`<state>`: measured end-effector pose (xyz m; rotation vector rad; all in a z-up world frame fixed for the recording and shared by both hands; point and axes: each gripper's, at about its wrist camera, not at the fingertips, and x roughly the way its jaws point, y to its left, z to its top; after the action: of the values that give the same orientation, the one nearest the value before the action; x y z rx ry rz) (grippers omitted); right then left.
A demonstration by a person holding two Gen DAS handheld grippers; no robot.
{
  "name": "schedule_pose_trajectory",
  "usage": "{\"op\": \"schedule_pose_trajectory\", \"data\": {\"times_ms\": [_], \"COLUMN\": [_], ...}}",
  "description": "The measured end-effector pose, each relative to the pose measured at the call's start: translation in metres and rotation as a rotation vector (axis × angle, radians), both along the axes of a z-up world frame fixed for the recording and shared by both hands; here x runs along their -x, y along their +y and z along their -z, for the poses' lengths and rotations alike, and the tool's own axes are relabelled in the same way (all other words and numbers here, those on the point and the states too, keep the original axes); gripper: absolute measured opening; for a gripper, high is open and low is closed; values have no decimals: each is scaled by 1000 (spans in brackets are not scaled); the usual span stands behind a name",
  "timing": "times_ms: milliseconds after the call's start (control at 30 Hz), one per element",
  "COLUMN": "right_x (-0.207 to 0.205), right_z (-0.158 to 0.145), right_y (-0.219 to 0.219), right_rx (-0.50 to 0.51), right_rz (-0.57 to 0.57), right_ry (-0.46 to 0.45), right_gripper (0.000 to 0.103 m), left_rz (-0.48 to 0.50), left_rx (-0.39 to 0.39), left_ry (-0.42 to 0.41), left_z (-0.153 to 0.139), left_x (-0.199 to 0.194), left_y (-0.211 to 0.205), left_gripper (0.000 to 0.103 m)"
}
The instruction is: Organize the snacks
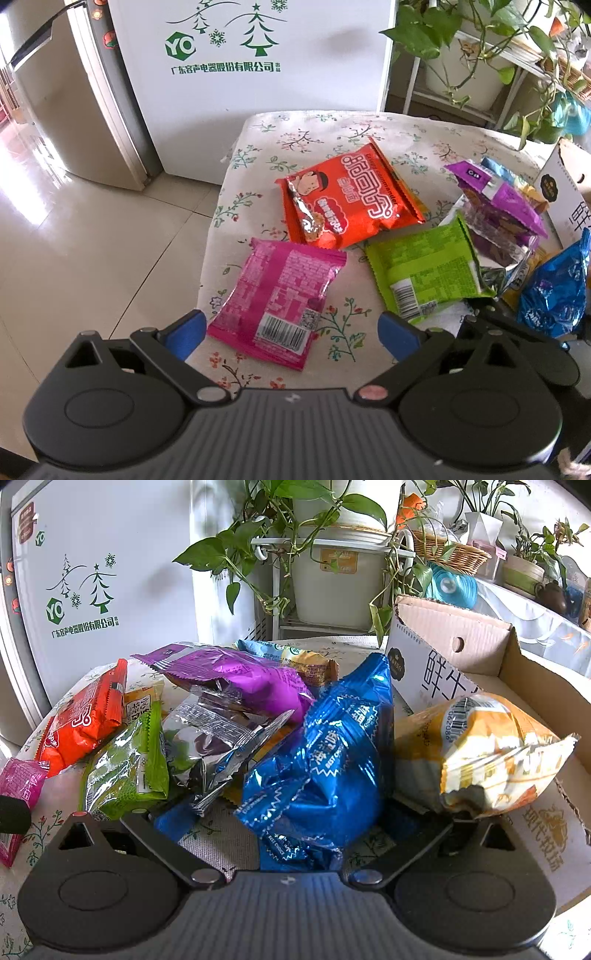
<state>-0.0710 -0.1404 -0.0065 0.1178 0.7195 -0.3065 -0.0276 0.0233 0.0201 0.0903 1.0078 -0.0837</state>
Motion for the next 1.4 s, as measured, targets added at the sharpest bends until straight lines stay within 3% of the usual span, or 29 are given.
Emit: {"op": "schedule_pose_trajectory", "data": {"times_ms": [233,533,700,900,1167,1400], "right_x": [1,23,56,63,38,33], "right_z": [-1,-17,-39,-61,-39,-33], "right_y": [4,30,46,28,2,8], "right_rx": [-7,-48,22,129,119,199], "right_rz": [-7,-203,-280,-157,-1,75], "right_ry": [12,185,95,-22,77,81], "right_gripper": [103,103,103,103,103,103], "left_rz": [-6,-31,-37,-13,9,4], "left_rx": [0,7,18,6,-10,-16], "left_ry": [-16,-48,-54,-62,-52,-50], "left_z": [-1,-11,-14,-14,-9,-7], "left_x": [-1,-5,-5,0,2,1], "left_y": [1,7,8,1,-5,-2], "left_gripper": [99,99,99,99,99,99]}}
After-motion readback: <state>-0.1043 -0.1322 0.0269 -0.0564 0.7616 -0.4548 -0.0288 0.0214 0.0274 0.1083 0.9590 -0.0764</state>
